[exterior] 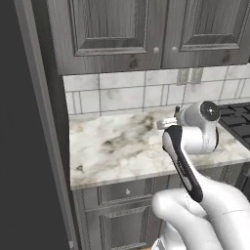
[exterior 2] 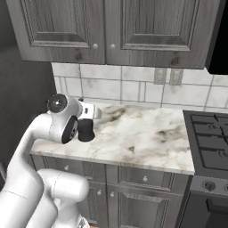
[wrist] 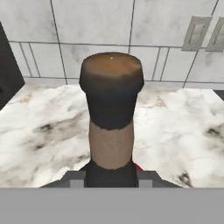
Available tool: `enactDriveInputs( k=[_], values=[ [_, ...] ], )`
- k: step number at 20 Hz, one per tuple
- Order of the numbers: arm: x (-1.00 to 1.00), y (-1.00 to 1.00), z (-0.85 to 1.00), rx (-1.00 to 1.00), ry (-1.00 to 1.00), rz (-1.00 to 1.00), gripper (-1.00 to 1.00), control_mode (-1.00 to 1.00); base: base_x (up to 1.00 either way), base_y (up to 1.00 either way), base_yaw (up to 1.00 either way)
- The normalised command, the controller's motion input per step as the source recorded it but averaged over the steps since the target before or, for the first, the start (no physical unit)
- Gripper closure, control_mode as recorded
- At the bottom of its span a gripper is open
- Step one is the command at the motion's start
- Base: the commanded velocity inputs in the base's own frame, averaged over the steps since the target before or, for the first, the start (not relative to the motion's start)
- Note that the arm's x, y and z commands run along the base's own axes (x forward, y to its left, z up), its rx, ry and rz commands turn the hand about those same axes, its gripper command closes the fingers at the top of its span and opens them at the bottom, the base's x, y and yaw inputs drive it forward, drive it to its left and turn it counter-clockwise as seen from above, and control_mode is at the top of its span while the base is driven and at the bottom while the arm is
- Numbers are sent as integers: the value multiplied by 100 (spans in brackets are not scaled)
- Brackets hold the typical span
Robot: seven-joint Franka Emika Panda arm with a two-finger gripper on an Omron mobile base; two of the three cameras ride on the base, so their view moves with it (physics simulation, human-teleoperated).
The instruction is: Place the liquor on the top shelf of the fridge to keep it out of children's reach, and place the lemon and apple on lower shelves for easy access.
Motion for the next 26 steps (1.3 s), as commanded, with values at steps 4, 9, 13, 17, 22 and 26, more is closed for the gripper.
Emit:
enactDriveInputs(
  k=[4, 9, 13, 17, 22, 26],
  values=[
    [-84, -3, 64, -4, -1, 0, 100, -100, 0, 0, 0],
    [-85, 0, 42, -9, -3, 0, 100, -100, 0, 0, 0],
    [-86, 0, 27, -8, -2, 0, 100, -100, 0, 0, 0],
    [-73, 0, 39, -6, 0, 0, 100, -100, 0, 0, 0],
    [-67, 0, 40, -6, 0, 0, 100, -100, 0, 0, 0],
    [-55, 11, 16, -8, 0, 0, 100, -100, 0, 0, 0]
  ],
)
